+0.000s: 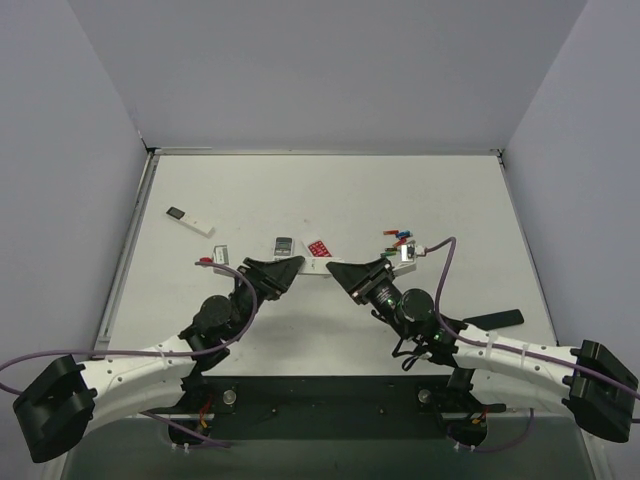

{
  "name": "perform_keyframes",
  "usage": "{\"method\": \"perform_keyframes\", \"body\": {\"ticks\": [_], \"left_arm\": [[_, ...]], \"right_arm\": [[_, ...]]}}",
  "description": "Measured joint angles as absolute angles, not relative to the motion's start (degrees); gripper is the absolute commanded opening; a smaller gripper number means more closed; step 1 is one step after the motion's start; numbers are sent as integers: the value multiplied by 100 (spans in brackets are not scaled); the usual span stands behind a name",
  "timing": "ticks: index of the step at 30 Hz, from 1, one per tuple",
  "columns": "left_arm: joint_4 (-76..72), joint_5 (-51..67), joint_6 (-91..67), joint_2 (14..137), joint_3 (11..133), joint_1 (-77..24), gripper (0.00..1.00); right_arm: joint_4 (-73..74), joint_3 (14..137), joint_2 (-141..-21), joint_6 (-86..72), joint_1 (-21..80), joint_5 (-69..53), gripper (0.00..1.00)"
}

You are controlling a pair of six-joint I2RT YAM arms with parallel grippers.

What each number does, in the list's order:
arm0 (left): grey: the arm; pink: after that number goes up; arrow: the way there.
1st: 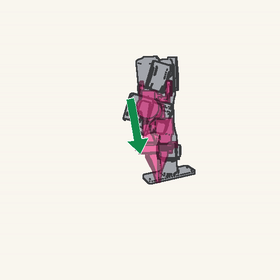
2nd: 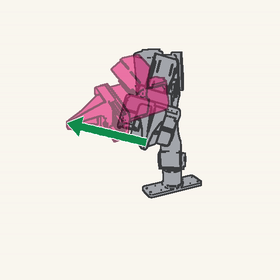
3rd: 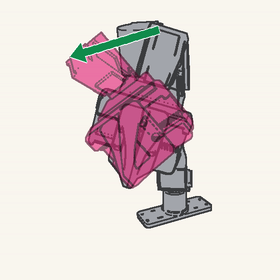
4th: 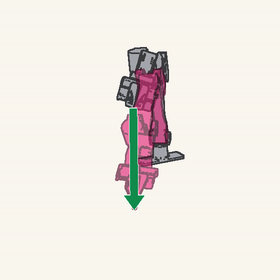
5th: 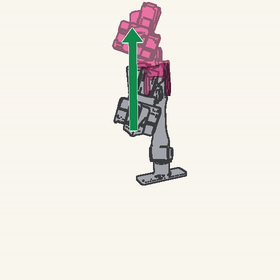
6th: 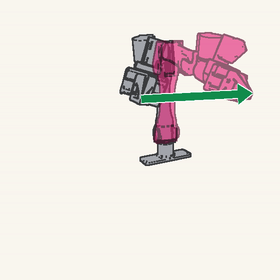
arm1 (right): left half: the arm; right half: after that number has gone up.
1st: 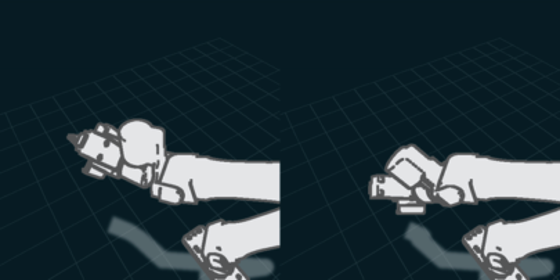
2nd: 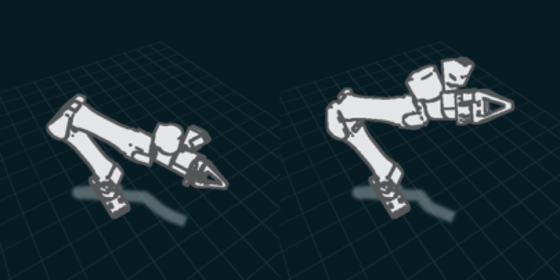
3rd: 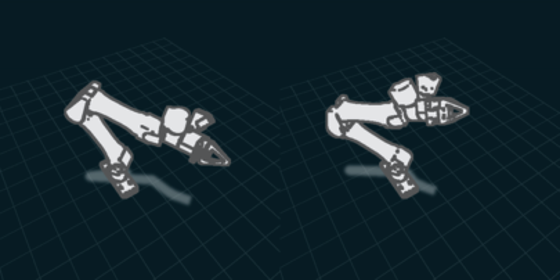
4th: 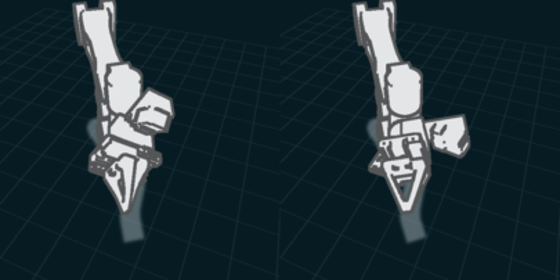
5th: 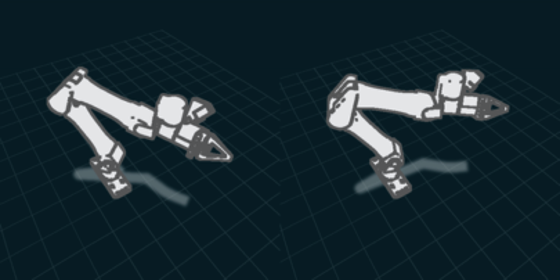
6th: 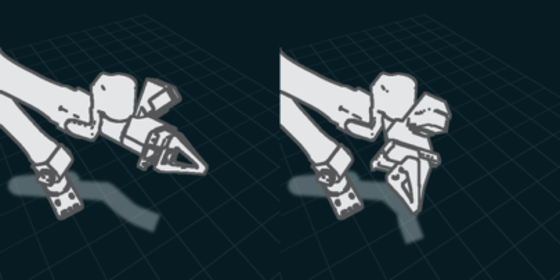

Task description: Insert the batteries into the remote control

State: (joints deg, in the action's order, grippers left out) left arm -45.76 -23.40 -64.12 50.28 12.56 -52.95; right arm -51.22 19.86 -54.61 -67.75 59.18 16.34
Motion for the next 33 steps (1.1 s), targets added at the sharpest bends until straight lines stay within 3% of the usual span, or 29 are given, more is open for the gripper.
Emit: {"method": "perform_keyframes", "body": {"ticks": [3, 7, 12, 17, 26, 33], "left_arm": [[-4928, -2427, -6386, 5151, 1256, -5295, 55], [-5389, -2495, -6512, 5319, 1236, -5290, 20], [-5909, -2331, -6989, 5424, 1096, -5406, 1], [-5940, -2123, -7295, 5771, 856, -5481, 0], [-6082, -1911, -7647, 6388, 742, -5520, 0], [-6093, -2473, -7559, 6648, 506, -5369, 0]], "right_arm": [[-5221, 1850, -5461, -7043, 5970, 1653, 0], [-5393, 1656, -5380, -7481, 5970, 1758, 2], [-5603, 1210, -5085, -7979, 6053, 1752, 15], [-5275, 744, -4735, -8305, 6121, 1752, 23], [-4534, 427, -4281, -8438, 6156, 1793, 27], [-3990, 298, -4281, -8440, 6101, 2265, 29]]}}
